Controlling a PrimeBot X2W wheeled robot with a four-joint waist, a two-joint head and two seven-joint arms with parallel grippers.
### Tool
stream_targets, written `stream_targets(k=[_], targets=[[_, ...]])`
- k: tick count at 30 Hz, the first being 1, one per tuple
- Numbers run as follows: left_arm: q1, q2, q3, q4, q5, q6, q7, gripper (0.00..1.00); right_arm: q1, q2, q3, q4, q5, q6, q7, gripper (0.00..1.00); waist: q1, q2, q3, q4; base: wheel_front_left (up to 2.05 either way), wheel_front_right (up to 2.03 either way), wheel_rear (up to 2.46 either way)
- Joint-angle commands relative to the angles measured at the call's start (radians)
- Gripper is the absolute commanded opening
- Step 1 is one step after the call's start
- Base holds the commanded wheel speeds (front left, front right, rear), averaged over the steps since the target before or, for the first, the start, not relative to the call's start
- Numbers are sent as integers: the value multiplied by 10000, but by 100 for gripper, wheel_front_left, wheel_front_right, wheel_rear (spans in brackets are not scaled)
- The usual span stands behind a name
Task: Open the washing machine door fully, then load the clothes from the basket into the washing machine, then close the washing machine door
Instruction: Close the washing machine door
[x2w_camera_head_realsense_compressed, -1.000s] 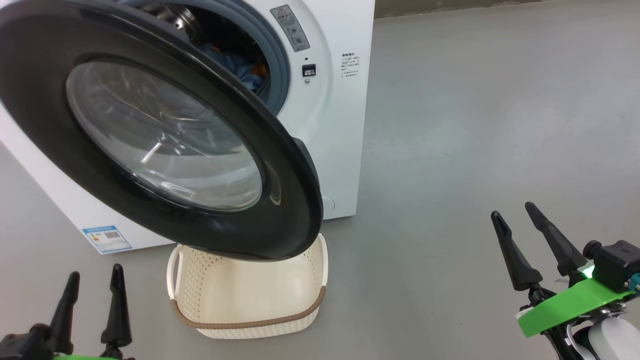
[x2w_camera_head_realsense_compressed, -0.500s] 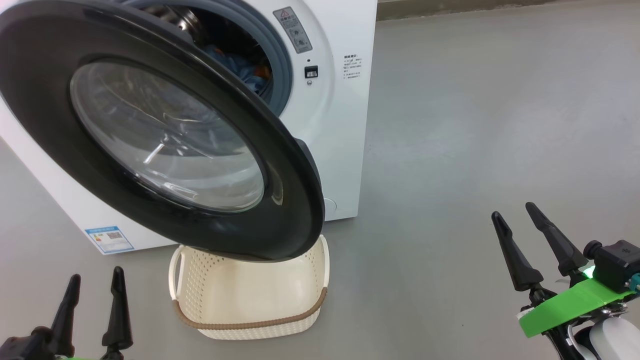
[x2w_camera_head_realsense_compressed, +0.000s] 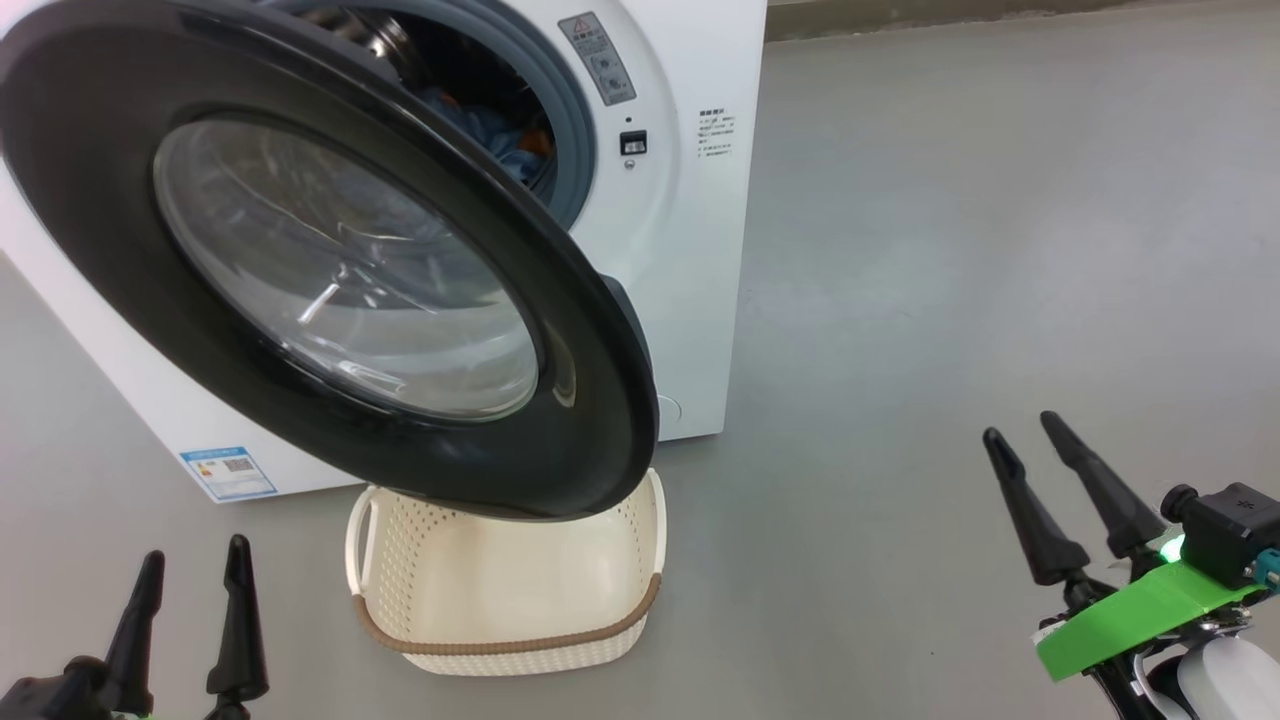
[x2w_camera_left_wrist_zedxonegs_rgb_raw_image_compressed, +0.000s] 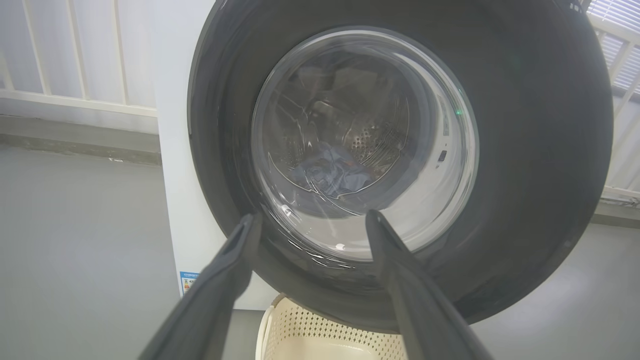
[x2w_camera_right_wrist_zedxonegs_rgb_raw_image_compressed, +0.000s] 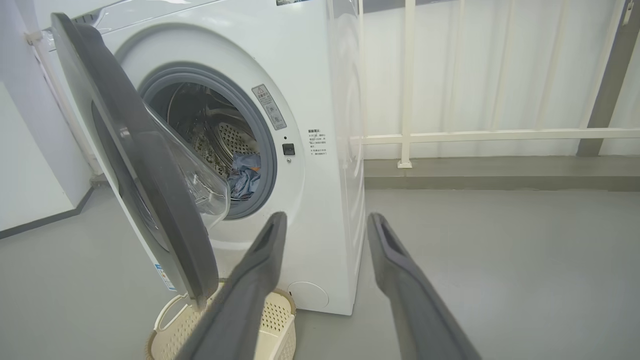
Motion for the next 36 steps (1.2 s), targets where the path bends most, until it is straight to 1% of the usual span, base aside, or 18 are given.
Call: stream_targets(k=[1, 8, 14, 20, 25, 36], targets=[[-206, 200, 403, -150, 41, -59, -93, 100, -137, -294, 201, -204, 110, 44, -80, 0, 0, 0, 14, 50, 0, 0, 0], [-240, 137, 460, -129, 64, -119, -93, 100, -658, -489, 155, -689, -173, 44, -80, 0, 0, 0, 111, 285, 0, 0, 0], [-374, 8, 425, -30, 95, -151, -93, 100, -1512, -642, 299, -1175, -407, 44, -80, 0, 0, 0, 222, 606, 0, 0, 0], [-444, -108, 435, 109, 118, -183, -93, 100, -2365, -730, 868, -1601, -361, 44, -80, 0, 0, 0, 166, 1112, 0, 0, 0], [-393, -209, 441, 203, 136, -202, -93, 100, -2895, -807, 1533, -1939, -337, 44, -80, 0, 0, 0, 60, 1594, 0, 0, 0], [-353, -295, 405, 284, 186, -231, -93, 100, -3780, -709, 3059, -1950, -124, 44, -80, 0, 0, 0, -90, 2581, 0, 0, 0]])
